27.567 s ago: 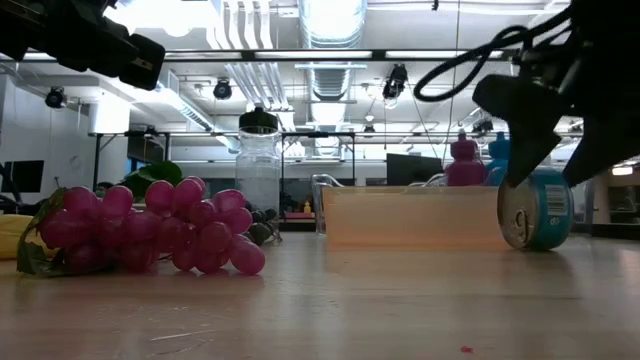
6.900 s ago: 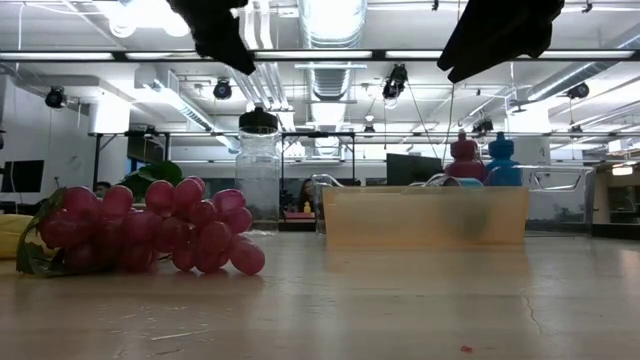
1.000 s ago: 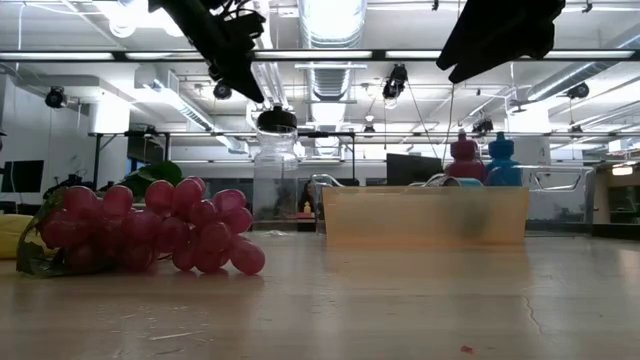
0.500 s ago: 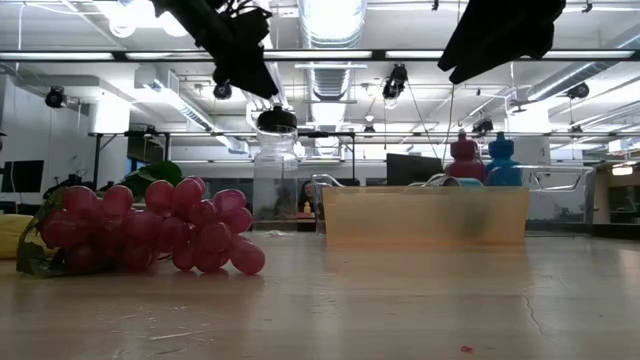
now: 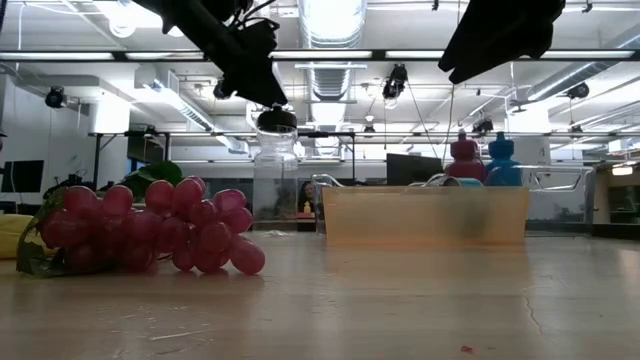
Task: Pick & Place Food Item
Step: Put the transparent water bottle into the right transparent bin
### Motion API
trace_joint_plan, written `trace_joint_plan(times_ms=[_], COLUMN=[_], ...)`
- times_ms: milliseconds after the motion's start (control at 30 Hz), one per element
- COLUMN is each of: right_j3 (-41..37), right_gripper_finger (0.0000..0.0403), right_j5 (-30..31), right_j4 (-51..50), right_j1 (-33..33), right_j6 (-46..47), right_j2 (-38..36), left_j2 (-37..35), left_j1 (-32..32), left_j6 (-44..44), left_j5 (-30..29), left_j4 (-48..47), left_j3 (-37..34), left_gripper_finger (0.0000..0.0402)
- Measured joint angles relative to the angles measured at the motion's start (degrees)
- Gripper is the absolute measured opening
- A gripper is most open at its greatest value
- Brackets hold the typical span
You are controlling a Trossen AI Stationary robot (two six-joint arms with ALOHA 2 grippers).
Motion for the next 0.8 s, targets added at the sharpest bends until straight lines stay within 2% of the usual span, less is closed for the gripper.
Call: trace_joint_plan(times_ms=[167,300,667,800], right_j3=[0.0,-0.1,-0.1,-0.1], right_gripper_finger=[0.0206,0.0206,0.0206,0.0206], right_j5=[0.1,0.0,0.0,0.0], right_j4=[0.0,0.0,0.0,0.1], right_j1=[0.0,0.0,0.0,0.0], right_j6=[0.0,0.1,0.2,0.2], right_j2=[0.0,0.0,0.0,0.0], left_j2=[1.6,2.0,2.0,2.0], left_j1=[0.0,0.0,0.0,0.0], left_j6=[1.3,2.9,5.9,6.0], left_j5=[0.0,0.0,0.0,0.0], left_j4=[0.8,1.1,1.1,1.1], left_j3=[0.0,0.0,0.0,0.0], left_gripper_finger=[0.022,0.0205,0.0108,0.0084])
